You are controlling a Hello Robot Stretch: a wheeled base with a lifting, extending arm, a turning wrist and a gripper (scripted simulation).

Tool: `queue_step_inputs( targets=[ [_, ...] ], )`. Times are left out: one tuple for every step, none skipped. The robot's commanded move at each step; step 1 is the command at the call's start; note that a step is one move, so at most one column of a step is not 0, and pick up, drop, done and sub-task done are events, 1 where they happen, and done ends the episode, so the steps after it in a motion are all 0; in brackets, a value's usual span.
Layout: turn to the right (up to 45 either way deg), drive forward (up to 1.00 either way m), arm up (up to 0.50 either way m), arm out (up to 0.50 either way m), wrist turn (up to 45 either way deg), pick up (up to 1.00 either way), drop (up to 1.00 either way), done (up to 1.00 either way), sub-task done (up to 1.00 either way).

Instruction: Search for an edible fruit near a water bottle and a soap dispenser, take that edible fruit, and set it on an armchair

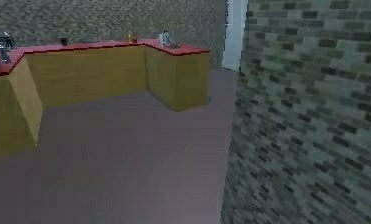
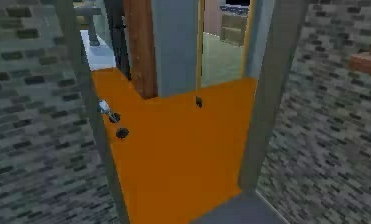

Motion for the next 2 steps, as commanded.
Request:
queue_step_inputs(
  targets=[
    [-45.0,0.00,0.00,0.00,0.0,0.00,0.00,0.00,0.00],
    [-27.0,0.00,0.00,0.00,0.0,0.00,0.00,0.00,0.00]
  ],
)
